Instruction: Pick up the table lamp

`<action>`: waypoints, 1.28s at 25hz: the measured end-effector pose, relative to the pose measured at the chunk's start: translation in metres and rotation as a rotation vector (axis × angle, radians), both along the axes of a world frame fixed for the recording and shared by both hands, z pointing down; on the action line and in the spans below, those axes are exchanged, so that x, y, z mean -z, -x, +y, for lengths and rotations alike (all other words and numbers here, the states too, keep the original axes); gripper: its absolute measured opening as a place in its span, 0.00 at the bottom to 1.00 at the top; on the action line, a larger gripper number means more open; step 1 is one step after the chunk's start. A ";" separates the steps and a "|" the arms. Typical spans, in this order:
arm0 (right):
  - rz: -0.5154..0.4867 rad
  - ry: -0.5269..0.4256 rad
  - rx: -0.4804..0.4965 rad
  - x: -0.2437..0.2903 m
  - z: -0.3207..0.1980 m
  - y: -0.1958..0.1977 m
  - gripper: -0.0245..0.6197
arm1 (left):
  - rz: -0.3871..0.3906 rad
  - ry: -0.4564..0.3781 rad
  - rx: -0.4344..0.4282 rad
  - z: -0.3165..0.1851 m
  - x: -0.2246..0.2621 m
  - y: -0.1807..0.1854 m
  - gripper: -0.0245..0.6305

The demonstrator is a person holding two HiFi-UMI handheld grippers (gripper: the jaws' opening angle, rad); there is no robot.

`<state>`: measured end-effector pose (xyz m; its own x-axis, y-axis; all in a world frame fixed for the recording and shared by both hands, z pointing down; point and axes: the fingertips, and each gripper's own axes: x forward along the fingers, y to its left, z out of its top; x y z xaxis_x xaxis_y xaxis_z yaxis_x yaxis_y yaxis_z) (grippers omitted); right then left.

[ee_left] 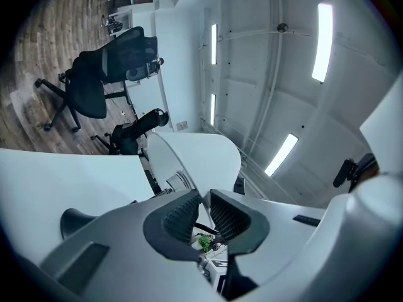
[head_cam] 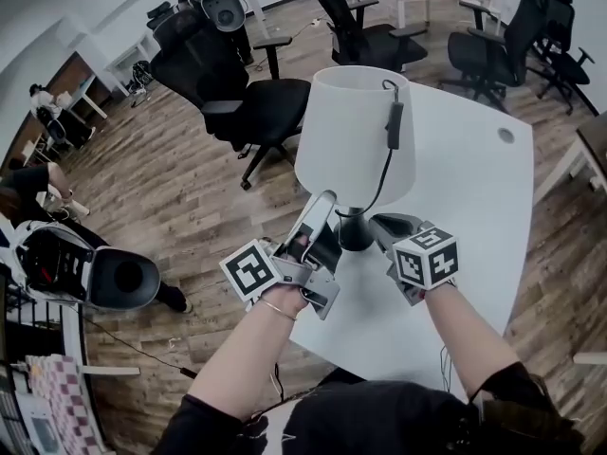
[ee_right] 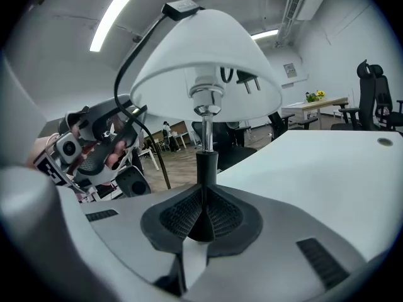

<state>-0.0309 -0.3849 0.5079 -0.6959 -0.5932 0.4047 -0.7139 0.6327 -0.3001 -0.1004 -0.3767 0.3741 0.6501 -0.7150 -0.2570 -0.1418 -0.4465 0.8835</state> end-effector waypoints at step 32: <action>-0.010 0.083 -0.074 -0.036 -0.042 0.035 0.31 | 0.049 -0.002 -0.005 -0.022 0.010 0.018 0.13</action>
